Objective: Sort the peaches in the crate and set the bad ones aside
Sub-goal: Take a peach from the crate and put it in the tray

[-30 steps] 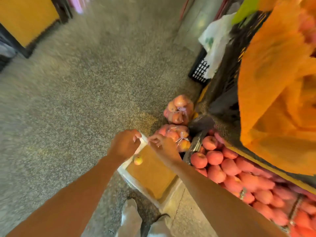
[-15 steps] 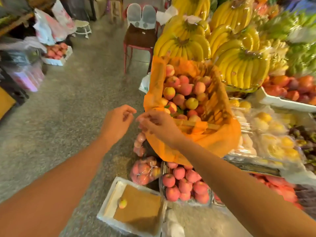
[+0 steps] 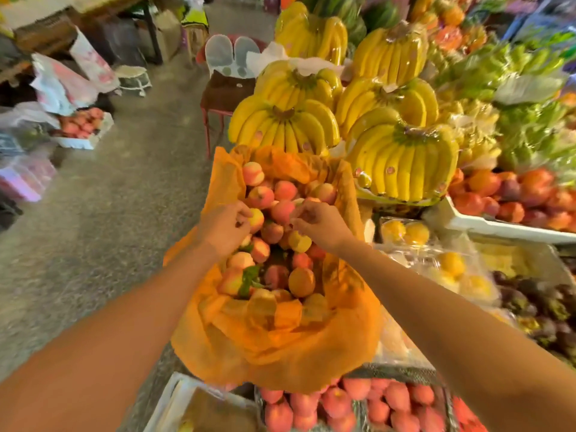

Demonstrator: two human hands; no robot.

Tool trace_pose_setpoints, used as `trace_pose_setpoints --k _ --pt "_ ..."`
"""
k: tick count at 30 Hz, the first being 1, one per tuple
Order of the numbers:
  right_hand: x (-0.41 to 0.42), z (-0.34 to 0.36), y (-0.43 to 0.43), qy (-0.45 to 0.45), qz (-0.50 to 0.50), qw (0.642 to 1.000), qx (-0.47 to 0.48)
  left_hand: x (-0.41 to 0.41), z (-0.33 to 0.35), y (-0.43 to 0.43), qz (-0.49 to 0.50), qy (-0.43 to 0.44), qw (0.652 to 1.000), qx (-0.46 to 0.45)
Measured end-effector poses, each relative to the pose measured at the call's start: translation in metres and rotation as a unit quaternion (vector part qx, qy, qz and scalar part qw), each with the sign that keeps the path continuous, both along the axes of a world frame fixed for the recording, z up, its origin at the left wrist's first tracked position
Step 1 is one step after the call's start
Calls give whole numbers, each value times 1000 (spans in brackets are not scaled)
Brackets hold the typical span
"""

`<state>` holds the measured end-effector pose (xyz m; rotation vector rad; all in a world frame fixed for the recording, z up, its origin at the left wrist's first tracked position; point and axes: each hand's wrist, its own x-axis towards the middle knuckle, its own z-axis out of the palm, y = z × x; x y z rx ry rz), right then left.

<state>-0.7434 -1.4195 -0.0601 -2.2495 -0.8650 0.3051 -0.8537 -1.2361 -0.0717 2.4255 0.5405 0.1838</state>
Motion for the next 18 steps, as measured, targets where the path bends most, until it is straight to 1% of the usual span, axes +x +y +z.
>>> trace_pose_setpoints --k 4,8,11,14,18 --pt "52 -16 10 -29 11 998 -48 45 -11 3 -1 59 996 62" --pt "83 -31 28 -83 28 989 -116 72 -21 5 14 103 988 117" --pt "95 -40 43 -86 65 975 -193 89 -32 9 19 122 988 95" --pt "104 -51 52 -93 105 952 -273 106 -42 10 15 118 989 90" --pt "112 -62 57 -159 135 925 -317 131 -50 12 32 123 988 92"
